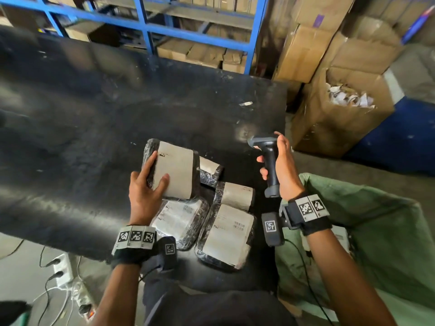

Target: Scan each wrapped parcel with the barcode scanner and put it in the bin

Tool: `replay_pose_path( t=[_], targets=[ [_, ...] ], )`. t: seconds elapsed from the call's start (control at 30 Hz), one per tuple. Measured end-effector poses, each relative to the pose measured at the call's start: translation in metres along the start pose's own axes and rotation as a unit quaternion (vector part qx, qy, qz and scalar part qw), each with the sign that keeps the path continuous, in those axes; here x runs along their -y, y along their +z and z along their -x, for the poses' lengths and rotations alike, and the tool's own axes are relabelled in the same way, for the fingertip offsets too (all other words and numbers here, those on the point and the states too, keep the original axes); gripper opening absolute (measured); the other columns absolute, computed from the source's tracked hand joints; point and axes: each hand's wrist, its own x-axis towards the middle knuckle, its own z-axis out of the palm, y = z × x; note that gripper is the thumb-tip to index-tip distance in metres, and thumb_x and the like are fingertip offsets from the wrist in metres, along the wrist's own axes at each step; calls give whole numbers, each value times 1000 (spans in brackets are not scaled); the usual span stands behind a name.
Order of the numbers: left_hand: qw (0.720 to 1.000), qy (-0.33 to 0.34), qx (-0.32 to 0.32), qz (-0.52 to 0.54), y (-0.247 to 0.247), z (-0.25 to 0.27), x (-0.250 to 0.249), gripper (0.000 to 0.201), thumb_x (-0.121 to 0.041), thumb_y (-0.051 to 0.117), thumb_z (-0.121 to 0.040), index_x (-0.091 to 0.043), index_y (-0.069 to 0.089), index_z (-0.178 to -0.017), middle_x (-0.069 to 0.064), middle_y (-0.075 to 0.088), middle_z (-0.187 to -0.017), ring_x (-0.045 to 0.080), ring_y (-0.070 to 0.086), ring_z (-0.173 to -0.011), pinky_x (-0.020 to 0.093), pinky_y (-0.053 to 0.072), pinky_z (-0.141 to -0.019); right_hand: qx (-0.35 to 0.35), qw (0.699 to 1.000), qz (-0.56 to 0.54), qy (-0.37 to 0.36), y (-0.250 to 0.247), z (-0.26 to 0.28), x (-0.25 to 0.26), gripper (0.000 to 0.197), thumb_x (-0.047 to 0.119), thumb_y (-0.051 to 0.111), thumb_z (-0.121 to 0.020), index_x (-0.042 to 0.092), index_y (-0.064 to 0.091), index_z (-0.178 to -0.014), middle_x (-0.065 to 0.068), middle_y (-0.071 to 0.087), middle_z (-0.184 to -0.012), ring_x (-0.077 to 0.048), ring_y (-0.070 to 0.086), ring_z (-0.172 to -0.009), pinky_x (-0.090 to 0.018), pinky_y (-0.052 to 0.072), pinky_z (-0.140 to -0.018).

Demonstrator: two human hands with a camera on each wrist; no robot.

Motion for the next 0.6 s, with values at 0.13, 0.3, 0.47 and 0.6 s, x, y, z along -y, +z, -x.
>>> replay_pose_path(
  t=[0.13, 0.3, 0.47, 0.6],
  targets=[
    [997, 11, -66, 44, 33, -9, -33, 67, -43, 65, -86, -39, 44, -149, 14, 49, -100, 12, 48, -81, 19, 39, -83, 60, 995, -63, -46, 6, 45, 32, 35, 51, 33, -102, 39, 46, -133, -19, 60, -94, -12, 56, -44, -22, 41, -40],
    [992, 13, -107, 61, 78, 1, -66, 70, -27, 76, -87, -36, 45, -149, 15, 44, -96, 19, 47, -77, 25, 41, -81, 130, 983, -118, -46, 4, 83, 48, 38, 48, 34, -102, 36, 45, -136, -22, 57, -109, -12, 58, -48, -23, 42, -39],
    [991, 21, -106, 84, 96, 14, -78, 71, -21, 76, -88, -25, 45, -151, 12, 39, -94, 21, 46, -74, 15, 34, -75, 148, 982, -107, -51, -2, 102, 49, 43, 45, 32, -101, 30, 41, -140, -19, 58, -106, -10, 59, -48, -23, 41, -38],
    [991, 19, -102, 89, 100, 17, -82, 67, -21, 75, -90, -24, 46, -150, 11, 37, -95, 16, 41, -73, 3, 33, -73, 162, 979, -112, -46, -8, 108, 47, 53, 52, 36, -94, 30, 40, -142, -16, 58, -100, -9, 60, -48, -22, 42, -36]
  ],
)
